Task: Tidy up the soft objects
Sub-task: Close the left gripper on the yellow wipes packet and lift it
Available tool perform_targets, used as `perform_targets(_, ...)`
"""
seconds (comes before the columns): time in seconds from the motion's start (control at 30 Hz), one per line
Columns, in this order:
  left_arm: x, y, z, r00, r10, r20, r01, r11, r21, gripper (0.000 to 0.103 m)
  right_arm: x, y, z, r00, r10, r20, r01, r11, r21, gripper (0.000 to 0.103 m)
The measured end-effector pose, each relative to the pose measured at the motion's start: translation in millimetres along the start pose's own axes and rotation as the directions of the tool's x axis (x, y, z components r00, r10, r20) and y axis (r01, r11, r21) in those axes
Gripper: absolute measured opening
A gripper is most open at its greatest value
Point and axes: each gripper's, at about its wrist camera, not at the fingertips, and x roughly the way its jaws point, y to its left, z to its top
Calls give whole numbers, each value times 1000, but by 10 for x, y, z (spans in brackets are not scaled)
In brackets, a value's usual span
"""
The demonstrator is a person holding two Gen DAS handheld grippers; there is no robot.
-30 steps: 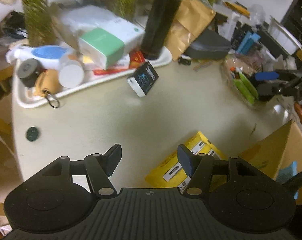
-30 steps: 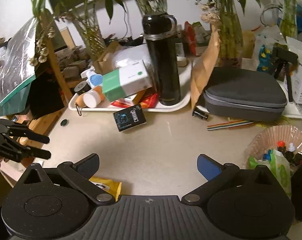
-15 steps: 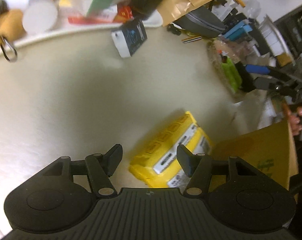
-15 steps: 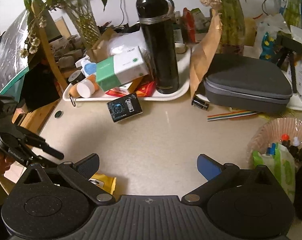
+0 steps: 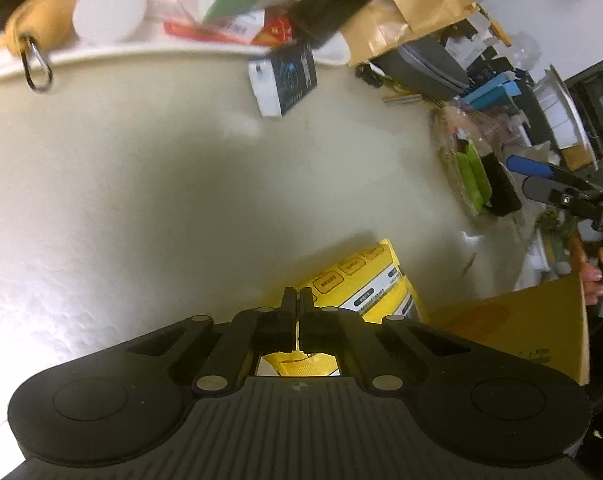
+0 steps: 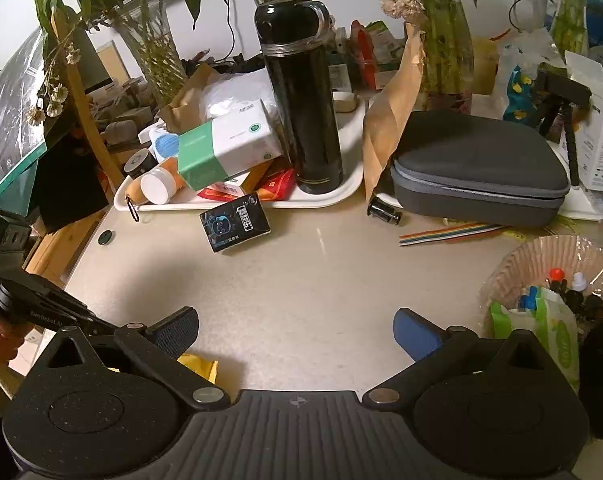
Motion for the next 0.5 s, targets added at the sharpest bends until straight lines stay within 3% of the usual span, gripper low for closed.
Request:
perform_targets(0.17, -247, 89, 43, 990, 113, 89, -111, 993, -34, 1, -17, -19, -6, 1000, -3, 7, 3, 1000, 0, 103)
perform_targets(0.33, -594, 350, 6, 948, 277, 159, -250, 953, -172, 1, -32, -31, -3, 1000, -9, 16, 9, 1000, 4, 103)
perform_targets(0.5, -710, 414, -89, 906, 406, 121, -379, 904, -196, 4, -45, -17, -4, 1000, -8, 21, 8, 1000, 1, 103)
